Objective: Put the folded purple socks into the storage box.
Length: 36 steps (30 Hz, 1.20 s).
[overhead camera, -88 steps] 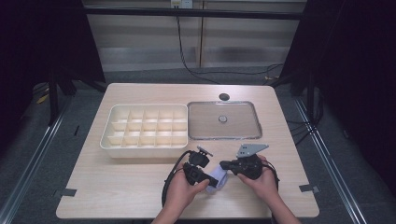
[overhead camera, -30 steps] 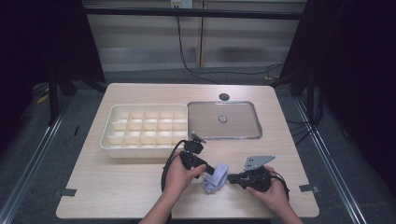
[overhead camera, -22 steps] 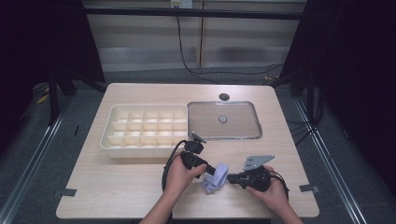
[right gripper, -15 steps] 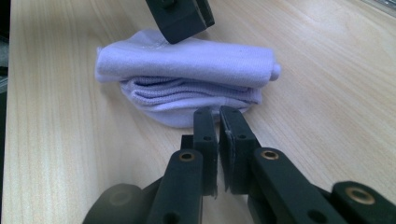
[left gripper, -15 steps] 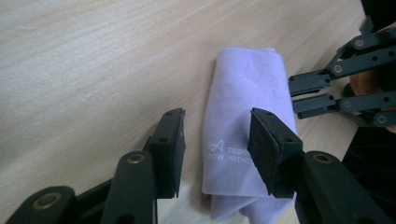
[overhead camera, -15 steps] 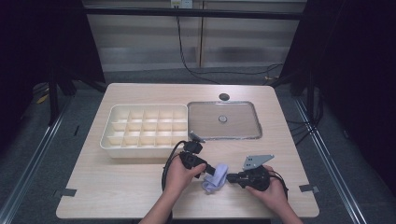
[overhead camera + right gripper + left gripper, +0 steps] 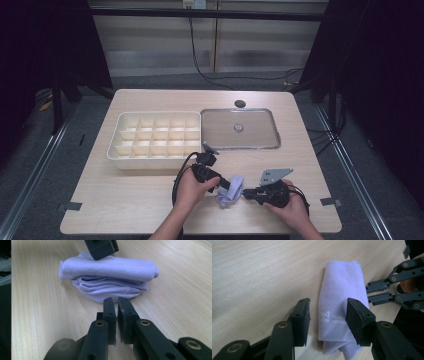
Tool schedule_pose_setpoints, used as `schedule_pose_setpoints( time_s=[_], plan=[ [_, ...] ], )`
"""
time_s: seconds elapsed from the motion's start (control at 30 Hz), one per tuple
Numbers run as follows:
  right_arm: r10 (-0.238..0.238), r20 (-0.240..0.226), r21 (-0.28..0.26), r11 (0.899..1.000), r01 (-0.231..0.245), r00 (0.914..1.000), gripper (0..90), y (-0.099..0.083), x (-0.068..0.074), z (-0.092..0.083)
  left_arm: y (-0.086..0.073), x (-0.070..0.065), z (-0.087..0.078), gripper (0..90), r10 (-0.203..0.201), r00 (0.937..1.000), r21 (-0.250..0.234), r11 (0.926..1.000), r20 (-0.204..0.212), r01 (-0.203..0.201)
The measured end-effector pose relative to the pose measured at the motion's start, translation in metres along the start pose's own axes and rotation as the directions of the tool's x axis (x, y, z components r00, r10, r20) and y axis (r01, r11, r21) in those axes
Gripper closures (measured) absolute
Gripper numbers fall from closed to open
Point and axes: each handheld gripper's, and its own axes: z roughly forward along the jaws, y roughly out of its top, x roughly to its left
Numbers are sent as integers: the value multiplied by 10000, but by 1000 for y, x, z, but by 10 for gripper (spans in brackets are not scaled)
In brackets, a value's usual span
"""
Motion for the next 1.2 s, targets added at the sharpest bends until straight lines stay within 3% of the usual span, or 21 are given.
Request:
schedule_pose_setpoints(
  time_s=[0.17, 0.37, 0.7, 1.2],
  plan=[
    [68, 101, -129, 9999, -66, 9999, 855, 3, -1, 5, -2, 0, -1, 536, 142, 9999, 126, 9998, 91, -143],
    [82, 251, -139, 9999, -79, 9997, 849, 4, -3, 5, -3, 0, -1, 523, 42, 9999, 30, 10000, 158, -43],
    [-230, -108, -42, 9997, 230, 9997, 860, 6, 3, 7, -4, 1, 5, 492, -221, 9995, -105, 9997, 206, 224],
    [-268, -140, -129, 9996, 266, 9995, 872, 6, 2, 10, -2, 0, 10, 474, -328, 9980, -13, 9995, 549, 329]
  ],
)
